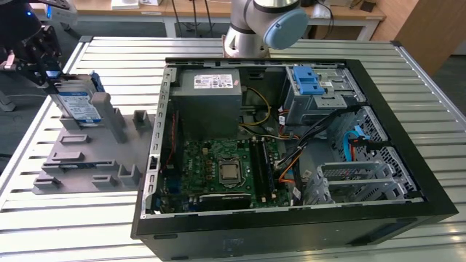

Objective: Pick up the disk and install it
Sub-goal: 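Pick up the disk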

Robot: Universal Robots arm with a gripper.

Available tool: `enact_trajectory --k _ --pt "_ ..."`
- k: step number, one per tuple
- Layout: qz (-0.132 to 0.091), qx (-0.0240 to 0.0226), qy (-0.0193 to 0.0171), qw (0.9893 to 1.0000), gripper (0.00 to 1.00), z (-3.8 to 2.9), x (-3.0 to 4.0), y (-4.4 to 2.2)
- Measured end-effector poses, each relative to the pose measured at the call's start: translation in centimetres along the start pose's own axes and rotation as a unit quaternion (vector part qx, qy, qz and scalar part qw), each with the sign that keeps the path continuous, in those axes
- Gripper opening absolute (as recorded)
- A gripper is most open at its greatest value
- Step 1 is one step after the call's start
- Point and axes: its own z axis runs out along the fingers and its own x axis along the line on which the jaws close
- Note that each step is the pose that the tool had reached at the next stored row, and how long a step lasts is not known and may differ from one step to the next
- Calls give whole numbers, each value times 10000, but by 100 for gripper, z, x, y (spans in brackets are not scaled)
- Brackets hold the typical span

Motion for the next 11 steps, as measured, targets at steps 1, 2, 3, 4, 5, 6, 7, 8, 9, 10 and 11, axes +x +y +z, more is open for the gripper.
enact_trajectory --k 1,2,3,4,5,6,7,8,9,10,11 --pt "0 0 0 10000 48 0 0 0" --pt "0 0 0 10000 48 3 0 0" --pt "-1 -1 -1 10000 48 5 -1 -1" --pt "-1 -5 0 10000 48 7 -2 -1" --pt "-1 -12 4 10000 48 11 -5 0" --pt "0 -21 7 10000 48 16 -9 1" --pt "0 -30 8 10000 48 20 -10 0" --pt "0 -37 9 10000 48 24 -12 0" --pt "0 -44 9 10000 48 27 -14 0" --pt "1 -50 10 10000 48 30 -15 1" --pt "1 -54 10 10000 48 35 -16 0"
